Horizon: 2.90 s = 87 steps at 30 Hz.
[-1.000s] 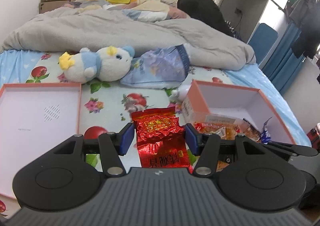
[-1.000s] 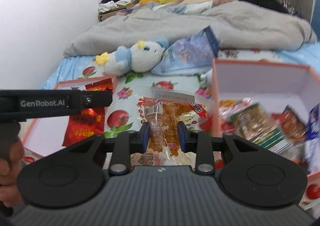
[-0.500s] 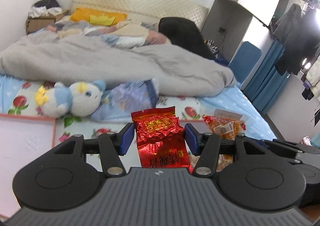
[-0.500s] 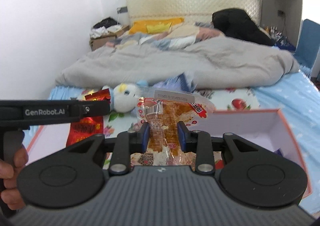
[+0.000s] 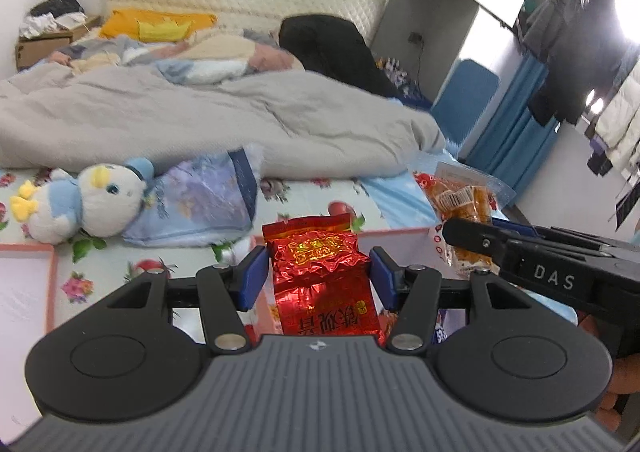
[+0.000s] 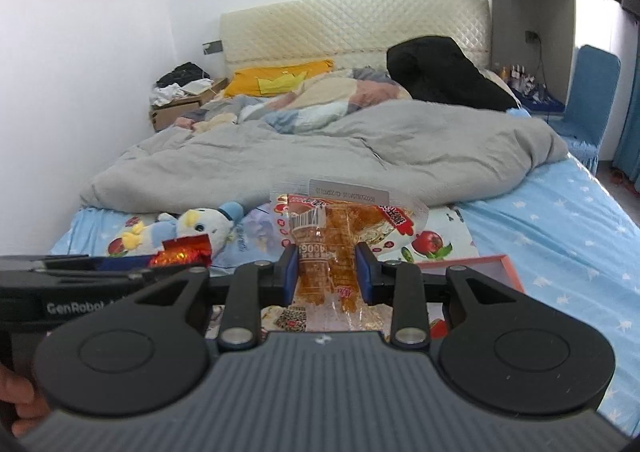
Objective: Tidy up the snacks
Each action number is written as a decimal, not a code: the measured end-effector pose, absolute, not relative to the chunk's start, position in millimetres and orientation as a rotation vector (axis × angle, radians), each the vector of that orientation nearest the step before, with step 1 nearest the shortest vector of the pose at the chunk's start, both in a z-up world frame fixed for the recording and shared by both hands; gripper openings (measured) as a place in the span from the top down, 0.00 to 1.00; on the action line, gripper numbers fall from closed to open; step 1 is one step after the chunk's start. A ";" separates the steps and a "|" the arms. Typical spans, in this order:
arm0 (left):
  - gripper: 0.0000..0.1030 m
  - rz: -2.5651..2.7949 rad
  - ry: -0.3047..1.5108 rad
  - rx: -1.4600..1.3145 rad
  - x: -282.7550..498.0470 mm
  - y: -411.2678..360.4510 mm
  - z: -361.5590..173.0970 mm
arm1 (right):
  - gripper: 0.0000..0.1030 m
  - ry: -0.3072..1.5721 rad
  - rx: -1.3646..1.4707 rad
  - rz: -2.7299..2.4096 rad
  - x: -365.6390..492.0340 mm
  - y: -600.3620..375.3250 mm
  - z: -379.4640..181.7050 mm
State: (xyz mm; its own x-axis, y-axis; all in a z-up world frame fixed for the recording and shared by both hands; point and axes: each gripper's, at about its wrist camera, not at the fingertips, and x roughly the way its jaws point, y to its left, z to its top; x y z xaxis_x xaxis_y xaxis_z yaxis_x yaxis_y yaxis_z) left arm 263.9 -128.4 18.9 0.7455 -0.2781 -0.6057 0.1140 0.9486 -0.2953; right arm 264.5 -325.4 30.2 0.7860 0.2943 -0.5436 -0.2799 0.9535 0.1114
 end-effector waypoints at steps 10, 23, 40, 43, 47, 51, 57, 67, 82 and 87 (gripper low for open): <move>0.41 -0.297 0.866 -0.159 313.8 -175.9 -44.5 | 0.67 0.713 0.064 0.218 283.1 -360.8 -37.3; 0.41 -0.358 1.035 -0.075 349.4 -217.4 -118.8 | 0.65 0.880 0.127 0.142 290.0 -391.3 -114.9; 0.30 -0.357 0.928 -0.074 321.6 -190.5 -63.7 | 0.40 0.830 0.126 0.126 264.7 -384.6 -82.6; 0.30 -0.360 0.868 -0.075 307.2 -183.7 -38.6 | 0.40 0.770 0.121 0.117 251.9 -383.6 -59.7; 0.30 -0.359 0.793 -0.071 283.1 -175.4 -8.0 | 0.40 0.695 0.130 0.116 231.8 -381.4 -30.4; 0.30 -0.364 0.727 -0.082 256.4 -166.4 17.2 | 0.40 0.638 0.122 0.121 210.3 -375.1 -6.3; 0.29 -0.371 0.645 -0.083 212.6 -154.9 45.5 | 0.40 0.563 0.124 0.126 176.2 -366.0 18.5; 0.28 -0.355 0.579 -0.094 149.1 -141.2 49.6 | 0.40 0.532 0.115 0.109 128.0 -355.1 15.0; 0.28 -0.320 0.645 -0.118 111.2 -123.9 -1.2 | 0.40 0.572 0.159 0.083 92.1 -340.9 -23.2; 0.28 -0.321 0.653 -0.108 108.6 -128.0 -14.1 | 0.40 0.542 0.153 0.060 82.8 -340.6 -31.6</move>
